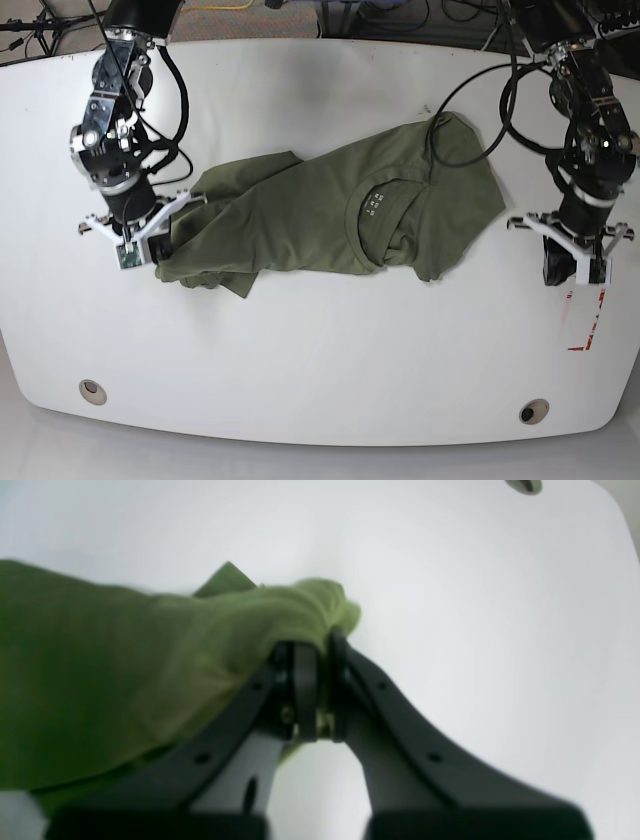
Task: Fold the T-shirt properly
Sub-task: 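Release the shirt with the left gripper and regrasp its shoulder edge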
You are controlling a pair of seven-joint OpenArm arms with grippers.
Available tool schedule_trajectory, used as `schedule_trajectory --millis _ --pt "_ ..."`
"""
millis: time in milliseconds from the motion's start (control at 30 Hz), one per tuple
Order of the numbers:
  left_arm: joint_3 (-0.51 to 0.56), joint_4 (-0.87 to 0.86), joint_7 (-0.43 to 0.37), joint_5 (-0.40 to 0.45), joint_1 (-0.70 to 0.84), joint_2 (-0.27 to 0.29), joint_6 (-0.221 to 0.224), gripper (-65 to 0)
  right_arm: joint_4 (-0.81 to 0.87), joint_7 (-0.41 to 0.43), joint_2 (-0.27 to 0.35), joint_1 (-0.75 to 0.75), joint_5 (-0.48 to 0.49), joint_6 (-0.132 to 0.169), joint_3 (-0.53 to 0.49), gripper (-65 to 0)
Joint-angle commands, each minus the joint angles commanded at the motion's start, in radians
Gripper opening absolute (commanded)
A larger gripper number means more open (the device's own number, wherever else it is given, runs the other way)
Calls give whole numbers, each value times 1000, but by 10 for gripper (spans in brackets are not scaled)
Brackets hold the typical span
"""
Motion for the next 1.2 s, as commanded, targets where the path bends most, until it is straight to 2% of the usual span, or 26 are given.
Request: schedule_trajectory --millis 100,200,333,467,667,767,1200 --pt "52 -18 -60 23 -34 14 0 -629 -26 55 -2 8 0 -5 -2 -623" --pt "68 -32 -98 63 -29 5 0 -629 -52 58 -2 20 0 -5 -6 -623" --pt "57 2 -137 71 26 40 0 -628 -20 68 -6 -34 0 -5 -2 -623" --pt "69 -17 -137 64 -9 54 0 -628 -63 133 -3 -15 0 -5 -6 -623" --pt "52 -18 -140 63 5 60 0 -629 -71 189 -3 -55 -2 -5 -6 -623" --pt "51 -18 -163 64 -8 60 0 -629 -92 224 -3 -57 -2 -5 -6 -623" --pt "57 -23 -173 66 0 57 -2 -628 -91 227 -3 -57 -2 -5 -5 -623"
